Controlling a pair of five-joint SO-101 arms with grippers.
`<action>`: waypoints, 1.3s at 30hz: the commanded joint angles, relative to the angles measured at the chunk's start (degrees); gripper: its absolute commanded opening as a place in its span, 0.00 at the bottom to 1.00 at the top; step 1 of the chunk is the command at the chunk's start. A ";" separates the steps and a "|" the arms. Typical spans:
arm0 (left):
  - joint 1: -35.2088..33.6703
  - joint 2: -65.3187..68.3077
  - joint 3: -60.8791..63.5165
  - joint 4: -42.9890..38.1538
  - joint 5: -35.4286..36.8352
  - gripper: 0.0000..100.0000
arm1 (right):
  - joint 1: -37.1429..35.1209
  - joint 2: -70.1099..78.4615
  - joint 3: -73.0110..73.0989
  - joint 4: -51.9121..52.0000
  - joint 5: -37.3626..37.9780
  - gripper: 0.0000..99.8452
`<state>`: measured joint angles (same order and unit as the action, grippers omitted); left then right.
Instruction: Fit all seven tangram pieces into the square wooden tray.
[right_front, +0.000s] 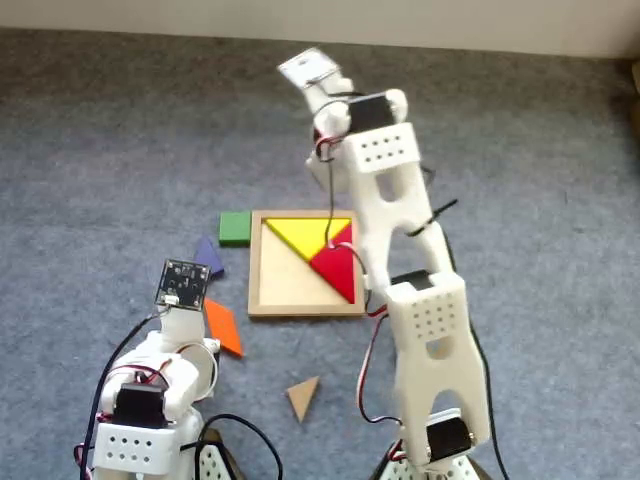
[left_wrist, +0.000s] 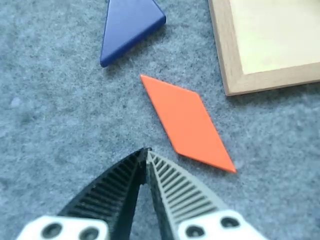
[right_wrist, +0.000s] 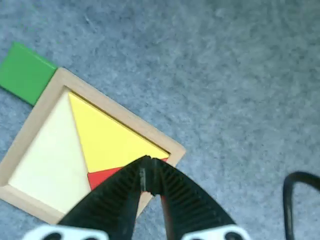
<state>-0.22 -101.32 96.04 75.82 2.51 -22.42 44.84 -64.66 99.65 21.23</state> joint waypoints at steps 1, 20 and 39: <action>0.92 -2.77 1.10 0.18 -0.35 0.00 | 1.80 -9.45 8.31 1.45 -0.97 0.01; 0.92 -2.77 1.10 0.18 -0.35 0.00 | 1.71 -62.02 86.29 -14.73 -1.05 0.01; 0.92 -2.77 1.10 0.18 -0.35 0.00 | 1.89 -77.58 123.21 -32.40 -1.05 0.32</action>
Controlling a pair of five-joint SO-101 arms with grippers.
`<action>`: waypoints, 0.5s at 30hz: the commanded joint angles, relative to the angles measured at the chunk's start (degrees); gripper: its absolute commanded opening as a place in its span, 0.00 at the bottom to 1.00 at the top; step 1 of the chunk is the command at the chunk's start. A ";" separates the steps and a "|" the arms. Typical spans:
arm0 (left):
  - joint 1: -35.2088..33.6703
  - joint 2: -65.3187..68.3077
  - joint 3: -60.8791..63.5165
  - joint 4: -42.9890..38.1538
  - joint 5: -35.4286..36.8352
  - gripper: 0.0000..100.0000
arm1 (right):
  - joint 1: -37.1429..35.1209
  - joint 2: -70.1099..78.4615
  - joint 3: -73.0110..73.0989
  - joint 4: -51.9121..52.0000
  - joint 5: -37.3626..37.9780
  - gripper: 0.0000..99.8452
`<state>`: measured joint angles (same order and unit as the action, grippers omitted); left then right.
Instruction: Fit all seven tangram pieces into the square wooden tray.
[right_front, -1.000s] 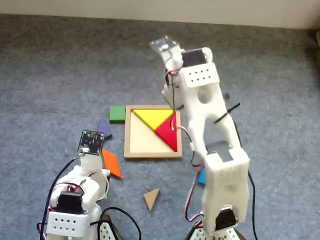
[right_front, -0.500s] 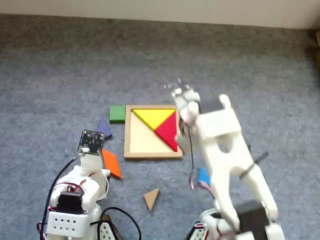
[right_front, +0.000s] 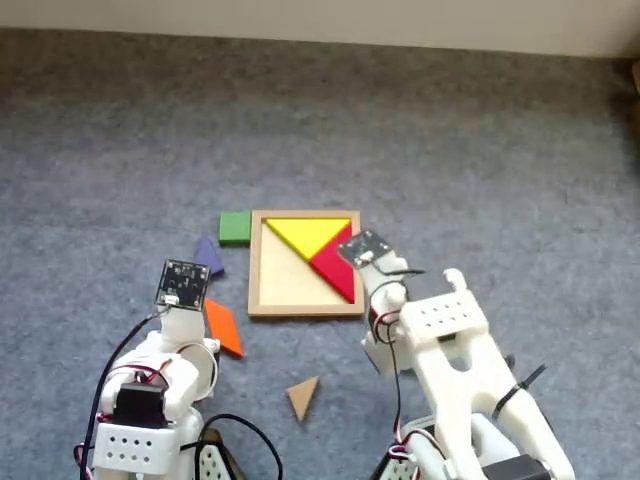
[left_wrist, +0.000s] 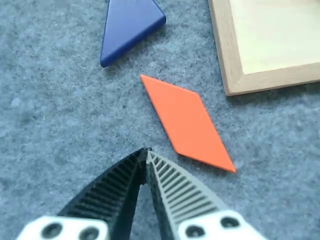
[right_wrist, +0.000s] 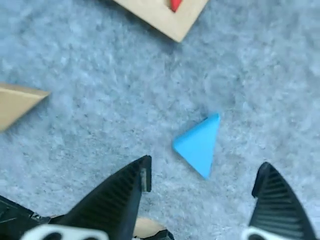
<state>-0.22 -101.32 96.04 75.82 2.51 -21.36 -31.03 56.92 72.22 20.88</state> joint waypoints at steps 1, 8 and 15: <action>0.92 -2.77 1.10 0.18 -0.35 0.00 | 0.84 -1.71 2.68 -6.29 -0.70 0.32; 0.92 -2.77 1.10 0.18 -0.35 0.00 | 0.84 -1.71 9.01 -13.67 -0.62 0.32; 0.92 -2.77 1.10 0.18 -0.35 0.00 | 0.92 -1.71 12.26 -17.36 -0.53 0.30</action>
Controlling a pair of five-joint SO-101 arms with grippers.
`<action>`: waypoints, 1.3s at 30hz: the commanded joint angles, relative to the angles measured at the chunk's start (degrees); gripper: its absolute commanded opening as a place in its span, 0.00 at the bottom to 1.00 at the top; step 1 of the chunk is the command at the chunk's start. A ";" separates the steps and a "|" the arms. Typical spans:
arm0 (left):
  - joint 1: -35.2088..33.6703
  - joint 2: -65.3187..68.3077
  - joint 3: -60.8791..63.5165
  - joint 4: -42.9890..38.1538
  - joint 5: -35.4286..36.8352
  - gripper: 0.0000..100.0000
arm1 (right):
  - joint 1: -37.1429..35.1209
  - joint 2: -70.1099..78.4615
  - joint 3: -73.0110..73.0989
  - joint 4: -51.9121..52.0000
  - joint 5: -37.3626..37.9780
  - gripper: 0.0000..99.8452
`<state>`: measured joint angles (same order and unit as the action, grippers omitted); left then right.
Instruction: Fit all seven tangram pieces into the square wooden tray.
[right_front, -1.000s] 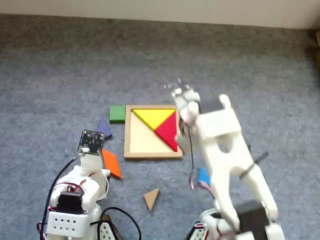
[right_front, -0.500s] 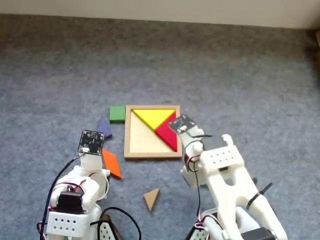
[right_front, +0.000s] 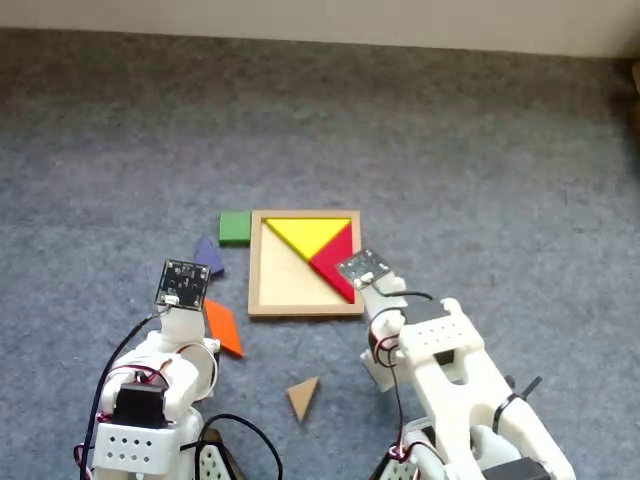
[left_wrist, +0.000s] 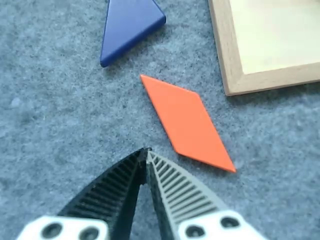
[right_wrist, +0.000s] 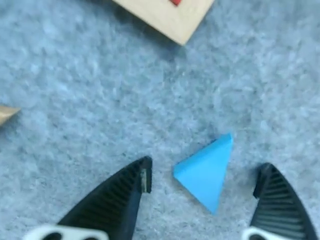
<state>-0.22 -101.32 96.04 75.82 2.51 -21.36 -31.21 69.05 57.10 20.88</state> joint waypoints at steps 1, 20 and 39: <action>0.92 -2.77 1.10 0.18 -0.35 0.00 | 0.92 -1.54 0.13 -2.24 -0.44 0.28; 0.92 -2.77 1.10 0.18 -0.35 0.00 | 3.30 -1.71 -0.22 -1.71 -0.26 0.13; 0.92 -2.77 1.10 0.18 -0.35 0.00 | 3.38 -1.71 0.31 3.56 8.88 0.30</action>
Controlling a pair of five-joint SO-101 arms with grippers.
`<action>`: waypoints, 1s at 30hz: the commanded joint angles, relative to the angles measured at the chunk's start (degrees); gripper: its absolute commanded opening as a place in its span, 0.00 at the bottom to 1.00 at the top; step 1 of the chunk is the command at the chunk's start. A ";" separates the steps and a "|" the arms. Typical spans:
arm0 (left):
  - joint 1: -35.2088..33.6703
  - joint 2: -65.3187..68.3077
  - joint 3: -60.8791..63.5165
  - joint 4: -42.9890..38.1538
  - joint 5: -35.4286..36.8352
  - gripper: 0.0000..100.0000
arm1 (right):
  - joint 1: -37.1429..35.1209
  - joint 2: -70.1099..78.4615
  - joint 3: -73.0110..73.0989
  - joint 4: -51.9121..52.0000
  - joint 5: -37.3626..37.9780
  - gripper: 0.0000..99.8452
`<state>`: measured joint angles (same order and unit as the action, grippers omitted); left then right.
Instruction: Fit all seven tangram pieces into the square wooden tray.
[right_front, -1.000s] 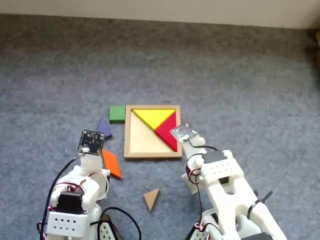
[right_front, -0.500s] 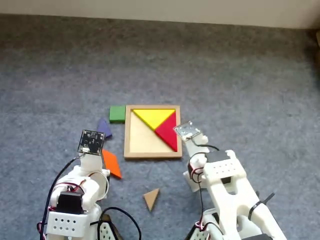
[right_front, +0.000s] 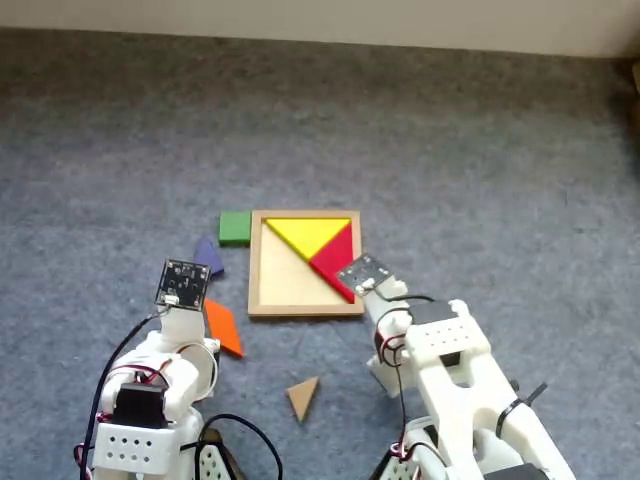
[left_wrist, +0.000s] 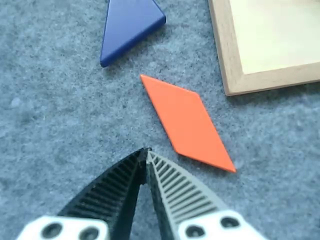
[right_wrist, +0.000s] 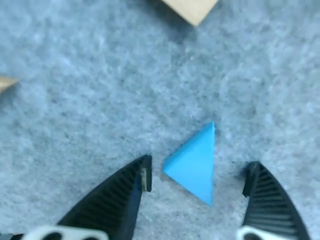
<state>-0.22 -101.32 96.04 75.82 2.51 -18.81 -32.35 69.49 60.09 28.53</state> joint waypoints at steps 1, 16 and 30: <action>0.92 -2.77 1.10 0.18 -0.35 0.00 | 0.84 -0.57 -0.13 0.57 1.23 0.30; 0.92 -2.77 1.10 0.18 -0.35 0.00 | 0.84 -1.10 -0.57 0.92 1.32 0.04; 0.92 -2.77 1.10 0.18 -0.35 0.00 | 0.40 -0.66 -20.18 11.12 -6.68 0.03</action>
<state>-0.22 -101.32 96.04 75.82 2.51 -18.55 -32.18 56.84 69.05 26.42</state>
